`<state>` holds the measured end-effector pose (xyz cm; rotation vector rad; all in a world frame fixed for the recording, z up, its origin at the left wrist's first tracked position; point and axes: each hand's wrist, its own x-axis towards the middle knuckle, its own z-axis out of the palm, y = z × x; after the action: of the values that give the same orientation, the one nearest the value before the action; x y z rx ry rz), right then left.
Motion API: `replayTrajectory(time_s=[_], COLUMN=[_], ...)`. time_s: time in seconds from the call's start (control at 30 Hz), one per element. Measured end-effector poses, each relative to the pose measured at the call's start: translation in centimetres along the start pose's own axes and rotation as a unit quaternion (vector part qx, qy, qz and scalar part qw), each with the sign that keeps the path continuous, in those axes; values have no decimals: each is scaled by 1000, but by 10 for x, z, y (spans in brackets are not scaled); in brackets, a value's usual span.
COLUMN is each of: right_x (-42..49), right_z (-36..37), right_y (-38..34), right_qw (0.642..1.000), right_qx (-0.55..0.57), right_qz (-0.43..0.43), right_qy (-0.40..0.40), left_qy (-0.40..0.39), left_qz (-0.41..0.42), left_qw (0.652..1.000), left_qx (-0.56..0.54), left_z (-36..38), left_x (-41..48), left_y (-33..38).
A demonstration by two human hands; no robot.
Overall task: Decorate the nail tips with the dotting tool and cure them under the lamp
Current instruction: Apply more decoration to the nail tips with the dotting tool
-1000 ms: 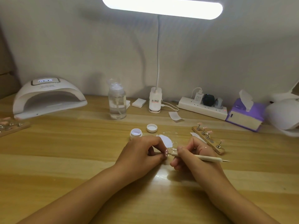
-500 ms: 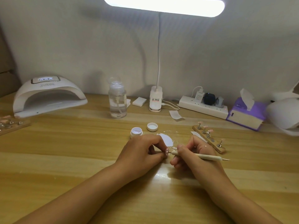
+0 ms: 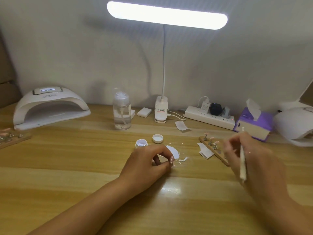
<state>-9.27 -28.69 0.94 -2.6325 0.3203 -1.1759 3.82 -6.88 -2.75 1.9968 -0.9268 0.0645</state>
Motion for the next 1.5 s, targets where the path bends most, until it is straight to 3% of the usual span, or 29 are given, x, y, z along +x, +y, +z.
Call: replayTrajectory(time_s=[0.07, 0.13, 0.2, 0.6, 0.8, 0.97, 1.2, 1.3, 1.5], right_x=[0, 1, 1, 2, 4, 5, -9, -14, -17], right_z=[-1, 0, 2, 9, 14, 2, 19, 22, 25], right_y=[12, 16, 19, 27, 36, 26, -14, -22, -24], right_qw=[986, 960, 946, 950, 964, 985, 988, 984, 980], right_qx=[-101, -121, -123, -76, 0, 69, 89, 100, 113], right_qz=[86, 174, 200, 222, 228, 152, -40, -88, -110], right_qy=[-96, -182, -224, -208, -134, -43, -123, -119, -126], left_qy=[12, 23, 32, 47, 49, 74, 198, 173, 114], left_qz=[0, 5, 6, 4, 9, 26, 206, 226, 163], left_qw=[1000, 1000, 999, 999, 999, 997, 954, 949, 963], left_qx=[-7, -8, -10, -13, -11, -7, 93, 138, 183], left_z=[-1, -2, -3, -4, -4, -3, -5, -7, -13], left_x=[0, -1, -2, -2, -3, -3, -7, -6, -3], left_y=[2, 5, 7, 10, 11, 13, 26, 35, 38])
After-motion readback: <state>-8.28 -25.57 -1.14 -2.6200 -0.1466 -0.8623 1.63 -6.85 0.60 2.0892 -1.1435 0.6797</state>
